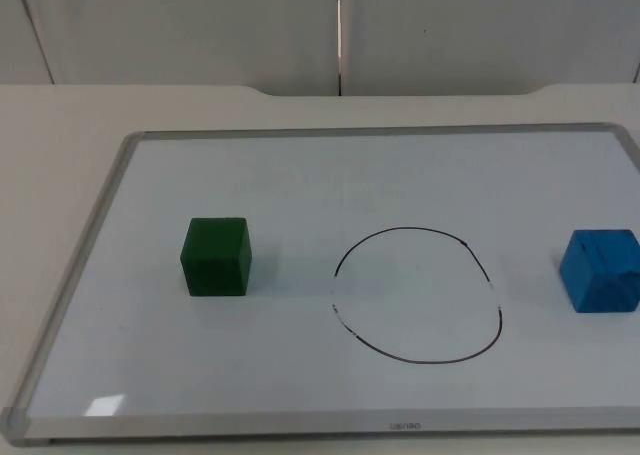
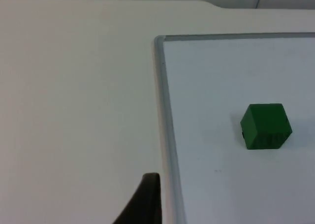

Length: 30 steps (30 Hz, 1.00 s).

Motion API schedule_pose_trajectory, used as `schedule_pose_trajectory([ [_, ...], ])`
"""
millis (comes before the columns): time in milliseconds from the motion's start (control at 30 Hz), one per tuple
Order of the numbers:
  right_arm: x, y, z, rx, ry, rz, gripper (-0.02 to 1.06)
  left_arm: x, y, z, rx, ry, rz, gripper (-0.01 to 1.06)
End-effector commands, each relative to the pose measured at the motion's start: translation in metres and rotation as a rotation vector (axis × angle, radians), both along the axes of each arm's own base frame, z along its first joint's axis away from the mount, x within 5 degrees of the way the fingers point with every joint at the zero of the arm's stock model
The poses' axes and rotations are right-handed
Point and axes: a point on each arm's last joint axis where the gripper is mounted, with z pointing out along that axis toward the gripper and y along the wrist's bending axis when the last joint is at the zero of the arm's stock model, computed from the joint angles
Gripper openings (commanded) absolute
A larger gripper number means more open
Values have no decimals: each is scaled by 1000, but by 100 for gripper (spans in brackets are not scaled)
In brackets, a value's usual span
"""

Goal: Push the two cubes into the marked area.

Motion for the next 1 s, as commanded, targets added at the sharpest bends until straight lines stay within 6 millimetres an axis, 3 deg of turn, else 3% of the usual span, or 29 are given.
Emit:
schedule_pose_trajectory([
  [0,0,0,0,0,-7,0,105,3,-3,3,-25,-13,-18,91],
  [333,0,0,0,0,-7,0,105,3,-11,5,-32,-41,-123,91],
  [500,0,0,0,0,-7,0,105,3,-15,7,-56,-56,-166,78],
  [667,0,0,0,0,-7,0,105,3,-22,12,-107,-110,-222,39],
  [700,0,0,0,0,-7,0,105,3,-22,12,-107,-110,-222,39],
  [767,0,0,0,0,-7,0,105,4,-27,18,-154,-170,-261,14],
  [833,0,0,0,0,-7,0,105,6,-30,22,-177,-201,-292,0],
  [967,0,0,0,0,-7,0,105,15,-32,23,-202,-205,-310,0],
])
